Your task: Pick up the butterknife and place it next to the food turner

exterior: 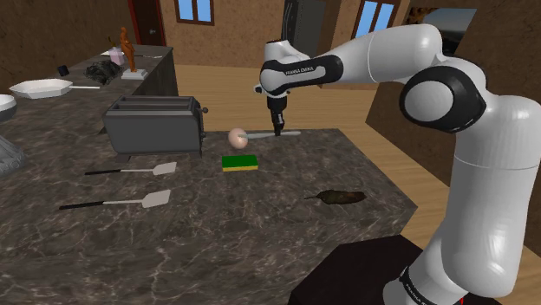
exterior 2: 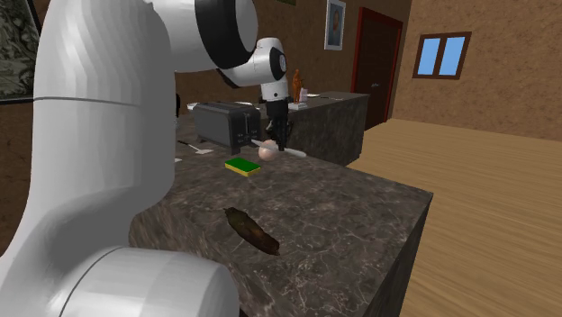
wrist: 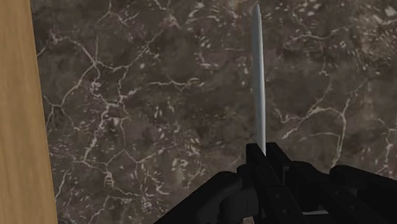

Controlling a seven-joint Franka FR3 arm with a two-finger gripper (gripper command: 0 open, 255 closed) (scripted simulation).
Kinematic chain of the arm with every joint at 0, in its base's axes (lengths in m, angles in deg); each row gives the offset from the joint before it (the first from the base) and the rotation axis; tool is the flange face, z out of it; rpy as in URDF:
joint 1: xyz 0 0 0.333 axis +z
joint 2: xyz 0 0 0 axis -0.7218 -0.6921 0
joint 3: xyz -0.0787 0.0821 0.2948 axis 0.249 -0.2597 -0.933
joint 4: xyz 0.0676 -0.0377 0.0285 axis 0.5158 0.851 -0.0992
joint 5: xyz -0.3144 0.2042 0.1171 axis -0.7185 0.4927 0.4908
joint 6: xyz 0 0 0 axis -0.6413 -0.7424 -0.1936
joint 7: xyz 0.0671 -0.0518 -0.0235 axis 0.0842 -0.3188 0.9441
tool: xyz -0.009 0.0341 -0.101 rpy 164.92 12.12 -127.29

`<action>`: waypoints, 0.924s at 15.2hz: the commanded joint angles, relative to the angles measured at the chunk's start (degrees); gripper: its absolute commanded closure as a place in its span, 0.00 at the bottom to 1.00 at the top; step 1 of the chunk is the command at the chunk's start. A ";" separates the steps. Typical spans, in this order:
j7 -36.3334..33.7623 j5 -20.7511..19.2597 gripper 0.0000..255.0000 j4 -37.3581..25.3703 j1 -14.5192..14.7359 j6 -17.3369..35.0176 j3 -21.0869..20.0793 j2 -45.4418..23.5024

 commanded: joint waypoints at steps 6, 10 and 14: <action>-8.65 -0.75 1.00 2.32 5.84 -0.80 -2.79 2.02; -13.44 -0.96 1.00 1.77 9.04 -1.81 -4.46 1.88; -18.13 -1.10 1.00 0.02 12.22 -3.16 -6.13 0.90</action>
